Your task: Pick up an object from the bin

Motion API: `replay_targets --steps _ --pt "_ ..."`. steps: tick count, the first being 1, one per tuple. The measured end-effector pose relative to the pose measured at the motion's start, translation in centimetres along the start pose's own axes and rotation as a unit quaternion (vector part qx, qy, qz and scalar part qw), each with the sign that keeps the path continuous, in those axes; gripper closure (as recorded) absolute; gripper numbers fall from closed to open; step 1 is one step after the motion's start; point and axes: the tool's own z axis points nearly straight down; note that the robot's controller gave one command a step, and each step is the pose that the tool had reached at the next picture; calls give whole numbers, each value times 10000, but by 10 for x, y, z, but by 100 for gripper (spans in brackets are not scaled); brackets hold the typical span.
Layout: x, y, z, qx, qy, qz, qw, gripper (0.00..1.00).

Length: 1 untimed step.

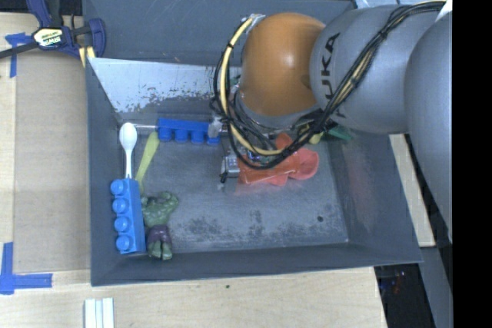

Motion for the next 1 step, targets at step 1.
replay_targets --steps 1 --pt "-2 -1 -5 -4 -41 8 10000 0"
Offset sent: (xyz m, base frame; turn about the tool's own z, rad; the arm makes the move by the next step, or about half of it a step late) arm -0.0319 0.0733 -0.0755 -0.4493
